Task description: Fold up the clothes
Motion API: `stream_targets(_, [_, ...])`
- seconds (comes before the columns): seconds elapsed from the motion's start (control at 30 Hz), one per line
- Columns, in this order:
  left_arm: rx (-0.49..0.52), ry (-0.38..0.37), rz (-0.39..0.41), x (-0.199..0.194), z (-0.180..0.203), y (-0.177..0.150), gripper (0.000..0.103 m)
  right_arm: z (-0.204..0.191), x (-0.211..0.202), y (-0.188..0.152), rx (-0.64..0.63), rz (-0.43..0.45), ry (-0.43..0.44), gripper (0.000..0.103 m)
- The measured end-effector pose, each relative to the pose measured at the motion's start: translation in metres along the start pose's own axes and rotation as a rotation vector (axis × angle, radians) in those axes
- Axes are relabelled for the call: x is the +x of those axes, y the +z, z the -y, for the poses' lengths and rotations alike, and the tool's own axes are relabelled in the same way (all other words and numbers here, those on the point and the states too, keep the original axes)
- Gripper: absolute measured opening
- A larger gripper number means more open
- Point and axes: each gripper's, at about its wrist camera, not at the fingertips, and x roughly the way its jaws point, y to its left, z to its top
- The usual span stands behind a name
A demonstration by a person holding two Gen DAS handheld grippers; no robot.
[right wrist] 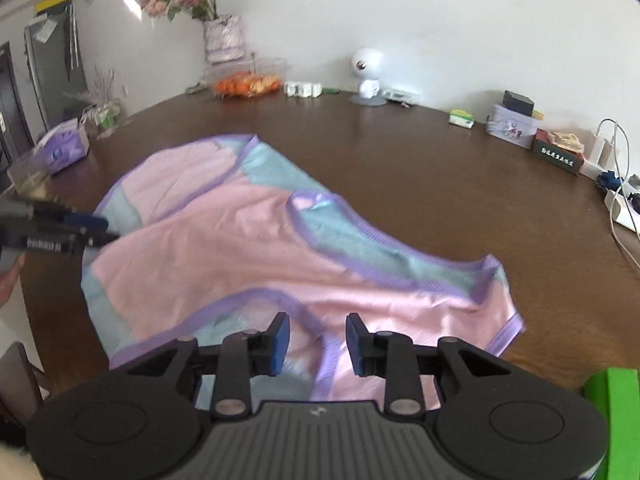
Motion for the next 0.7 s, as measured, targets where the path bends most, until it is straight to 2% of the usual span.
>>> stream_targets(0.07, [0.009, 0.027, -0.005, 0.003, -0.007, 0.001, 0.054, -0.008, 0.005, -0.010, -0.021, -0.010, -0.049, 0.028])
stream_targets(0.13, [0.007, 0.059, -0.007, 0.007, -0.012, 0.002, 0.055, -0.002, 0.003, -0.015, 0.030, -0.012, -0.060, 0.028])
stream_targets(0.17, [0.000, 0.071, -0.010, 0.008, -0.014, 0.003, 0.060, 0.002, 0.002, -0.018, 0.056, -0.013, -0.065, 0.023])
stream_targets(0.23, [-0.008, 0.077, -0.021, 0.008, -0.014, 0.003, 0.060, 0.009, -0.004, -0.021, 0.071, -0.029, -0.091, 0.010])
stream_targets(0.33, [0.015, 0.048, -0.049, 0.005, 0.000, 0.002, 0.063, 0.027, -0.012, -0.028, 0.097, -0.065, -0.160, 0.009])
stream_targets(0.43, [0.088, -0.023, -0.089, -0.002, 0.027, -0.002, 0.065, 0.049, -0.019, -0.033, 0.132, -0.102, -0.238, 0.009])
stream_targets(0.5, [0.131, -0.066, -0.114, -0.006, 0.043, -0.003, 0.066, 0.058, -0.025, -0.032, 0.147, -0.112, -0.257, 0.010])
stream_targets(0.6, [0.115, -0.123, -0.065, -0.015, 0.048, 0.011, 0.066, 0.060, -0.039, -0.018, 0.161, -0.030, -0.201, 0.014])
stream_targets(0.63, [0.097, -0.153, -0.045, -0.016, 0.049, 0.018, 0.066, 0.058, -0.041, -0.009, 0.170, 0.012, -0.150, 0.018])
stream_targets(0.67, [0.075, -0.194, -0.039, -0.013, 0.049, 0.024, 0.066, 0.055, -0.037, 0.001, 0.175, 0.049, -0.094, 0.029])
stream_targets(0.7, [0.059, -0.230, -0.040, -0.010, 0.050, 0.029, 0.066, 0.051, -0.029, 0.013, 0.178, 0.083, -0.035, 0.032])
